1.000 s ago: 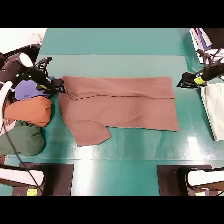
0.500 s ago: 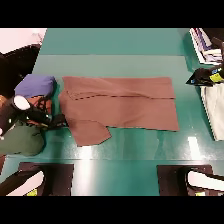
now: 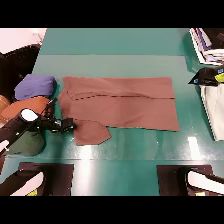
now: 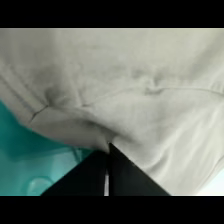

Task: Fold the shirts.

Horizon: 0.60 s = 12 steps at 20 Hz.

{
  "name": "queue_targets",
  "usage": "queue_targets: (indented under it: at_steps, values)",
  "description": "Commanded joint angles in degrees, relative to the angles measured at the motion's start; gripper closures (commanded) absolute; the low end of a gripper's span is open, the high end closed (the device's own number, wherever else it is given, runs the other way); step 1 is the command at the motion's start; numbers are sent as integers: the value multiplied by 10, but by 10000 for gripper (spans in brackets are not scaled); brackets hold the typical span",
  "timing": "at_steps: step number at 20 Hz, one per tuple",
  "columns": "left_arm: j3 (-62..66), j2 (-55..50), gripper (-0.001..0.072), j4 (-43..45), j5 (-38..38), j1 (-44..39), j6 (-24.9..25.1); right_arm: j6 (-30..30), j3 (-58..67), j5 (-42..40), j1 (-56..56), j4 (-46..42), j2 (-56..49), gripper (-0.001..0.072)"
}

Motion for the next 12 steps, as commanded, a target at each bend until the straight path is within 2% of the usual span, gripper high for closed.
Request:
queue_targets:
  at_steps: [1,7,12]
  values:
    - [27,3,685,-13,-26,-9,3,0,-77,0,-27,-3,24,327]
    - [77,3,685,-11,-51,-9,10,0,-376,-52,-180,11,96,324]
    - [78,3,685,-8,-51,-9,10,-43,-526,-123,-229,122,83,325]
